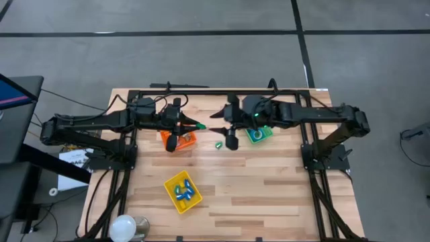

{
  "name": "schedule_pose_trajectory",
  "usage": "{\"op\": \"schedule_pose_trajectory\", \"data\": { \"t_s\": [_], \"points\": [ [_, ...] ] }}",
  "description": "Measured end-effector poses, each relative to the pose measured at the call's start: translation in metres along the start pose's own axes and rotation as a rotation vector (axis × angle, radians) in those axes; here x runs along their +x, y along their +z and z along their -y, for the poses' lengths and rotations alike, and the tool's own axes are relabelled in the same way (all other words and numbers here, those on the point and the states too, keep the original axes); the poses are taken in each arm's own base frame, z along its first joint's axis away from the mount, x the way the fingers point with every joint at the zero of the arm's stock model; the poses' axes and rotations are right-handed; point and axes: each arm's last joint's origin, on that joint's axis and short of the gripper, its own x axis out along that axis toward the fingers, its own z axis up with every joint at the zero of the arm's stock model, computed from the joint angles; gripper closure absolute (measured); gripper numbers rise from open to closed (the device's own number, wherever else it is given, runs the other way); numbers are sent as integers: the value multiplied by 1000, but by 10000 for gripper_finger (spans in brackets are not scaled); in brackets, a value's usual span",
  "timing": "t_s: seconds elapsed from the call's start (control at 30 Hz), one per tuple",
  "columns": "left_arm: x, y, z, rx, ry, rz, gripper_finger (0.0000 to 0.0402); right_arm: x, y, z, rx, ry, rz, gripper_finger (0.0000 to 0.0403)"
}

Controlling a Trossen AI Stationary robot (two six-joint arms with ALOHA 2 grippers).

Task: Pick and place Stapler, Stapler remover, tape
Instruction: Put the green stapler into the yellow basket

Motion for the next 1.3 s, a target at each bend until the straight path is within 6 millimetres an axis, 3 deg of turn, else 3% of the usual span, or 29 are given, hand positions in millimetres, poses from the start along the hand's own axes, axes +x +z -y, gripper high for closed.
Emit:
{"op": "schedule_pose_trajectory", "data": {
  "t_s": [0.27,0.7,1.3],
  "points": [
    [-4,-3,5,-64,-147,-44,341,-28,7,14,13,-36,4,213],
    [-5,-17,42,-91,-371,-202,341,-34,-4,27,23,-65,-115,247],
    [-13,-44,65,-85,-441,-488,346,-68,-6,46,40,-123,-167,295]
  ]
}}
